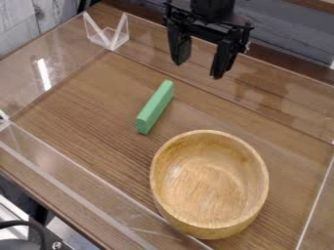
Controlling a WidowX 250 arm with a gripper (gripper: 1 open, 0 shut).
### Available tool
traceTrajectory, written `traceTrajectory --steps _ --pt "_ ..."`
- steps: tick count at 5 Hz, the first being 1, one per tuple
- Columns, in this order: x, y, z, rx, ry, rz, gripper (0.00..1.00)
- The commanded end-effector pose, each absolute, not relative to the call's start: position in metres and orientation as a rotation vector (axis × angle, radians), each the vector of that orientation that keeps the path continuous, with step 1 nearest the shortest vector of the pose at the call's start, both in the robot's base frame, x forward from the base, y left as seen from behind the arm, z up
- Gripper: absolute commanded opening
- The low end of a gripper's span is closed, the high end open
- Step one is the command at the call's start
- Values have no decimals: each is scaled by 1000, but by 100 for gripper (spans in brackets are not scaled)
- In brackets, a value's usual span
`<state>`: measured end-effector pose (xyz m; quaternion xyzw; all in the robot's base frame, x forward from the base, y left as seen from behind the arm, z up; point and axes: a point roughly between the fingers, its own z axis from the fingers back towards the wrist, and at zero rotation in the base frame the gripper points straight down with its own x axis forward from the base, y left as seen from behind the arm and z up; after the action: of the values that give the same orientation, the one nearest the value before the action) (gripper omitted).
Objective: Put the green block in the brown bowl
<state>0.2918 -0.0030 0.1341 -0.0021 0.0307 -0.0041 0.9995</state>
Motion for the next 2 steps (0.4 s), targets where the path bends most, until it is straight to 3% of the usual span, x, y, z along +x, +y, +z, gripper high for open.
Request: traceTrajectory --steps 1,2 --pt "290 0 128 -3 69 -3 100" --pt "283 10 122 1 49 15 100"
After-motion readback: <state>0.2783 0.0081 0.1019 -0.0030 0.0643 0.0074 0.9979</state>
